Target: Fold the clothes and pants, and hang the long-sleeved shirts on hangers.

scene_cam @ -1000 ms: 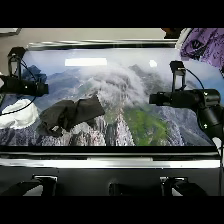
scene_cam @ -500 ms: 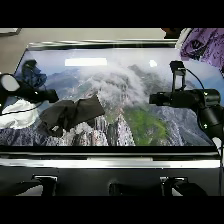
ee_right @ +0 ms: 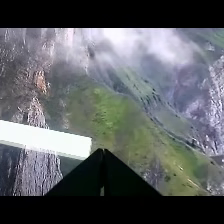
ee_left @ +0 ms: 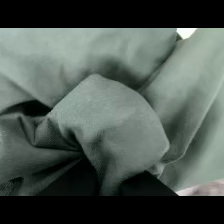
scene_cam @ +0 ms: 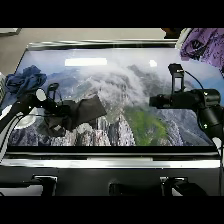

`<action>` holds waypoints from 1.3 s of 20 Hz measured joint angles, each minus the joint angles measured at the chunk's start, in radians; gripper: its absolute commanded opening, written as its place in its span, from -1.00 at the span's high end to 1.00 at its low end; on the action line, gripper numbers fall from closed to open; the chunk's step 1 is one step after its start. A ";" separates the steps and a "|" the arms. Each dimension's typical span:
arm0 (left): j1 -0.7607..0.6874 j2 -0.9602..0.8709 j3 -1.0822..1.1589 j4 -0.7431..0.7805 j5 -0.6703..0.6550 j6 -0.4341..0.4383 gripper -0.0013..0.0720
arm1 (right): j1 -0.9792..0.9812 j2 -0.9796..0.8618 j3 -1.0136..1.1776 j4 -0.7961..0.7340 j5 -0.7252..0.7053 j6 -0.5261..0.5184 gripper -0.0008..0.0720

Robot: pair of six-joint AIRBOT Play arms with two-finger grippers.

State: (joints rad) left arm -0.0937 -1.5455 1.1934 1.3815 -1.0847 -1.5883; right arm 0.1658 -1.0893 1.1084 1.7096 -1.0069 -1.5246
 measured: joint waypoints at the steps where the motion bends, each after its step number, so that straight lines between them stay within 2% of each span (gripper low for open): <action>1: -0.016 -0.005 0.010 -0.034 0.000 0.006 0.92 | 0.000 0.000 0.000 -0.008 -0.016 -0.006 0.81; 3: -0.074 -0.013 0.045 -0.143 0.004 0.025 0.92 | 0.000 0.000 0.000 -0.041 -0.058 -0.013 0.54; 7: -0.281 -0.033 0.124 -0.369 0.077 0.043 0.92 | 0.000 0.002 0.000 -0.159 -0.163 -0.022 0.54; 8: -0.336 -0.043 0.135 -0.406 0.107 0.034 0.92 | 0.000 0.005 0.000 -0.185 -0.183 -0.024 0.48; 9: -0.394 -0.060 0.143 -0.434 0.145 0.012 0.91 | 0.000 0.008 0.000 -0.201 -0.200 -0.024 0.18; 10: -0.442 -0.078 0.149 -0.452 0.180 -0.007 0.79 | 0.000 0.011 -0.001 -0.216 -0.212 -0.024 -0.11; 11: -0.484 -0.098 0.154 -0.470 0.211 -0.027 0.12 | 0.000 0.013 -0.002 -0.228 -0.222 -0.024 -0.14; 12: -0.511 -0.113 0.158 -0.484 0.233 -0.049 -0.67 | 0.000 0.014 -0.005 -0.237 -0.226 -0.024 -0.15; 13: -0.526 -0.122 0.161 -0.492 0.251 -0.072 -0.92 | 0.000 0.015 -0.006 -0.244 -0.225 -0.022 -0.17; 15: -0.513 -0.119 0.166 -0.495 0.254 -0.093 -0.92 | -0.013 0.017 -0.008 -0.256 -0.211 -0.001 -0.19; 17: -0.453 -0.092 0.168 -0.452 0.201 -0.106 -0.92 | -0.079 0.014 -0.010 -0.250 -0.185 0.029 -0.22; 18: -0.414 -0.073 0.168 -0.415 0.164 -0.113 -0.92 | -0.140 0.006 -0.011 -0.214 -0.168 0.037 -0.37; 20: -0.312 -0.027 0.169 -0.342 0.091 -0.115 -0.91 | -0.311 -0.040 -0.023 -0.052 -0.142 0.021 -0.36; 23: -0.154 0.031 0.169 -0.278 0.018 -0.114 -0.86 | -0.529 -0.167 -0.066 0.278 -0.158 -0.102 -0.36; 26: -0.027 0.062 0.169 -0.252 -0.042 -0.114 -0.86 | -0.603 -0.283 -0.113 0.495 -0.172 -0.226 -0.36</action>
State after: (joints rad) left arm -0.1204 -1.4834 1.3628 1.1297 -1.1263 -1.7020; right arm -0.4377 -1.3727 0.9958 2.2047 -1.1786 -1.7508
